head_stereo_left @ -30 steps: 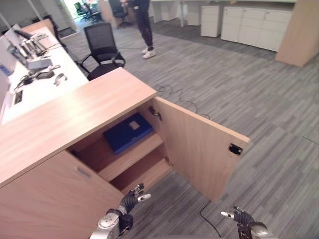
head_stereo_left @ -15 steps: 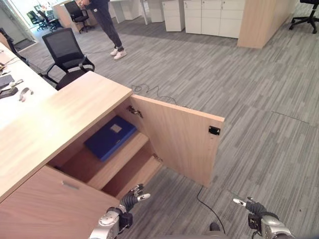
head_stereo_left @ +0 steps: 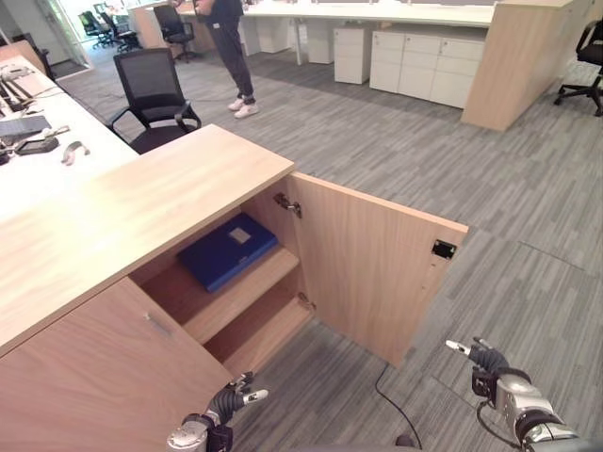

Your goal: Put the empty folder in the office cabinet

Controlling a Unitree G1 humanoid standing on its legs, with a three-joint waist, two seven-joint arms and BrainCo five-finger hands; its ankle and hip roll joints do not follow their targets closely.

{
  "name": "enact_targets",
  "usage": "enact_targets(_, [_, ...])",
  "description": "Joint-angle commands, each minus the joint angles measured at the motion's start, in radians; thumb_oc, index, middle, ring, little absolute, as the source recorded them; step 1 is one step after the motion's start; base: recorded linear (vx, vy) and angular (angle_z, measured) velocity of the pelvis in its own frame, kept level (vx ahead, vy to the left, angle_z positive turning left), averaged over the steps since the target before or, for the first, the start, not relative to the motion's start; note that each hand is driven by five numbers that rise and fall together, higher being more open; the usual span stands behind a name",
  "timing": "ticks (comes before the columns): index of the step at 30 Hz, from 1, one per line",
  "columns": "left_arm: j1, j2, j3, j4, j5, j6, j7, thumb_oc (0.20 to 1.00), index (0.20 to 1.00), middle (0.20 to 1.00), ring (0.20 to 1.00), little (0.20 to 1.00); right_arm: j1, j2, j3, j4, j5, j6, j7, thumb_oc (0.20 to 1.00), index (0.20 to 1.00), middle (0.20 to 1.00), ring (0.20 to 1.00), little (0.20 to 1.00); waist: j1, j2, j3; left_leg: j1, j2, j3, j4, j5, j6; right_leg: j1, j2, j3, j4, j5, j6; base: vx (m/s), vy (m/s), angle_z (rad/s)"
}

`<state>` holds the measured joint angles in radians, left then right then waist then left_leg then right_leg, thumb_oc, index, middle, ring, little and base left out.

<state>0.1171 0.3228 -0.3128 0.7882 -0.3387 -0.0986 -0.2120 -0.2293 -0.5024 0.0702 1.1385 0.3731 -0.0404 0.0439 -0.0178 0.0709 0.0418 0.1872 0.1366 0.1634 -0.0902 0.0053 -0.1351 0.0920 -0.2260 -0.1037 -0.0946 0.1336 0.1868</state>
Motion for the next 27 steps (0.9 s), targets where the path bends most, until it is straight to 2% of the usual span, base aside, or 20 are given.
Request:
enact_targets(1, [-0.065,0.033,0.008,0.007,0.008,-0.038,-0.001,1.0,1.0,1.0,1.0,1.0,-0.123,-0.02,0.015,0.031,0.025,-0.033,0.0,1.0,1.0,1.0,1.0,1.0,0.023,-0.039,0.001,-0.011,-0.041,-0.043,0.022,-0.028,0.036,0.048,0.05,-0.04,0.032,-0.143,-0.008,0.0,0.006,0.09])
enact_targets(15, [-0.028,0.056,-0.007,-0.04,-0.03,-0.025,-0.018,1.0,1.0,1.0,1.0,1.0,-0.287,-0.006,0.069,0.079,0.061,-0.028,-0.005,1.0,1.0,1.0,1.0,1.0,0.073,-0.05,-0.016,-0.014,-0.036,-0.064,0.014,-0.018,0.036,0.063,0.055,-0.065,0.02,-0.141,-0.011,-0.01,-0.003,0.05])
enact_targets(27, [-0.022,0.083,-0.02,-0.057,-0.025,-0.02,-0.037,1.0,1.0,1.0,1.0,1.0,-0.398,-0.099,0.072,0.137,0.069,-0.024,-0.004,1.0,1.0,1.0,1.0,1.0,0.092,-0.042,-0.02,-0.025,-0.036,-0.077,0.01,-0.009,0.03,0.073,0.056,-0.088,0.013,-0.145,-0.012,0.0,-0.005,0.03])
